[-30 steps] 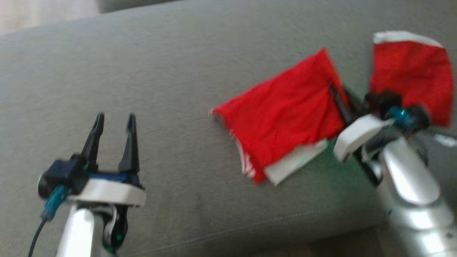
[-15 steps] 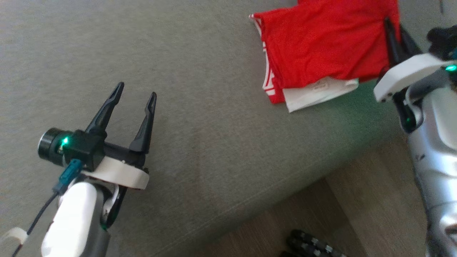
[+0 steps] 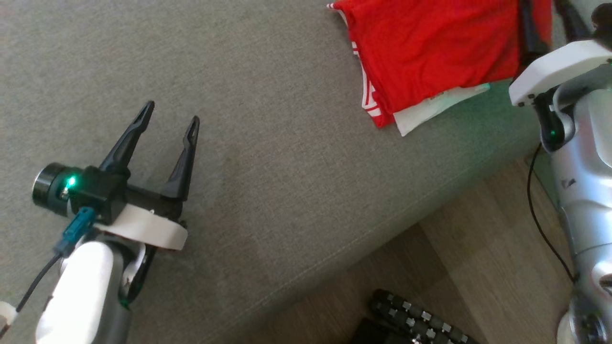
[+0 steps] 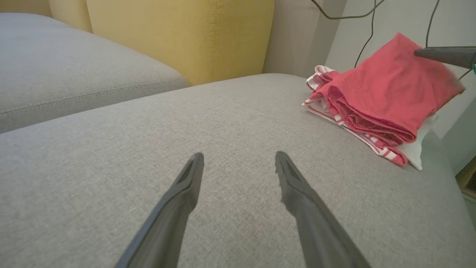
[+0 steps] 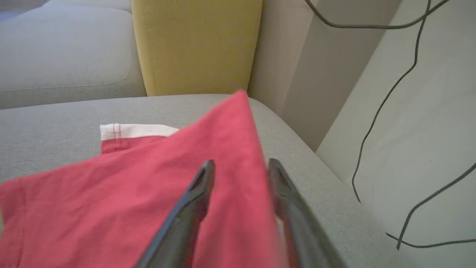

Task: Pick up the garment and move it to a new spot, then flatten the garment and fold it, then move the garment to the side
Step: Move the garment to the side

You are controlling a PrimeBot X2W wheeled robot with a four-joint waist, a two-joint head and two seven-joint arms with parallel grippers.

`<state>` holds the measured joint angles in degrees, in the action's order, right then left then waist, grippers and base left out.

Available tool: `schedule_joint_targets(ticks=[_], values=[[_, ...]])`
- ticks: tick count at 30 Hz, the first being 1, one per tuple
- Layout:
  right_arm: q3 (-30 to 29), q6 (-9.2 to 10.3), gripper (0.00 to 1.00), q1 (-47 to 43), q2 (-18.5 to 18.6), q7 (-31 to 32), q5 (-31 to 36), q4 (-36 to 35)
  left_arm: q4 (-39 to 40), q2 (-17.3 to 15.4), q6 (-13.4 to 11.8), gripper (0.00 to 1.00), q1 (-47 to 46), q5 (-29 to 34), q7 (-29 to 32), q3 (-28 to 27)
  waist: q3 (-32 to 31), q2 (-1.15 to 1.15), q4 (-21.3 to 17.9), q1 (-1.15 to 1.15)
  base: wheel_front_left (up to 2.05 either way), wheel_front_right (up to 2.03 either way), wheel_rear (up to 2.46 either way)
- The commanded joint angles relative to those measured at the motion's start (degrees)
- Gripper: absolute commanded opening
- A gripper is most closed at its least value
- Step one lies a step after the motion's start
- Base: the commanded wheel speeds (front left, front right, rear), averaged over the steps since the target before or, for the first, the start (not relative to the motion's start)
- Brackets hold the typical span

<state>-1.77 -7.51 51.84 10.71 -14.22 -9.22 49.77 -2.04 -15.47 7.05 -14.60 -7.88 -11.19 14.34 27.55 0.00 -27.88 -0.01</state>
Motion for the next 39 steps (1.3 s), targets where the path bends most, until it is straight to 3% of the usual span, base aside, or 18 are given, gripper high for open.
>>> schedule_joint_targets(ticks=[1,11,16,23,30,39], values=[[-0.06,0.02,1.00,-0.57,0.31,-0.74,0.48,-2.60,2.14,-0.76,-0.29,1.00,-0.46,-0.44,-0.47,-1.72,-0.57,0.00,0.49,0.01,0.00,0.00,0.00],[0.87,0.02,1.00,-5.39,0.58,-0.77,2.12,-10.08,-0.77,2.91,-1.16,1.00,-1.45,-2.21,-2.99,-1.06,-5.12,0.00,5.26,0.01,0.00,0.00,0.00],[1.60,0.02,1.00,-12.48,-0.41,-0.77,1.45,-18.40,-2.38,7.17,-1.90,1.00,-1.25,-3.47,-3.75,-1.58,-10.74,0.00,12.31,0.01,0.00,0.00,0.00],[1.36,0.02,1.00,-25.32,-4.59,-0.77,2.39,-28.28,-0.38,10.72,-2.48,1.00,3.50,-3.47,-3.79,-4.89,-17.35,0.00,21.05,0.01,0.00,0.00,0.00],[1.25,0.02,1.00,-36.89,-6.62,-0.77,2.75,-35.70,1.71,12.27,-3.73,1.00,9.49,-2.78,-3.80,-7.38,-21.62,0.00,28.26,0.01,0.00,0.00,0.00],[0.99,0.02,1.00,-45.51,-7.79,-0.77,1.59,-39.69,0.60,12.57,-2.54,1.00,14.24,-3.41,-3.80,-9.85,-24.26,0.00,31.75,0.01,0.00,0.00,0.00]])
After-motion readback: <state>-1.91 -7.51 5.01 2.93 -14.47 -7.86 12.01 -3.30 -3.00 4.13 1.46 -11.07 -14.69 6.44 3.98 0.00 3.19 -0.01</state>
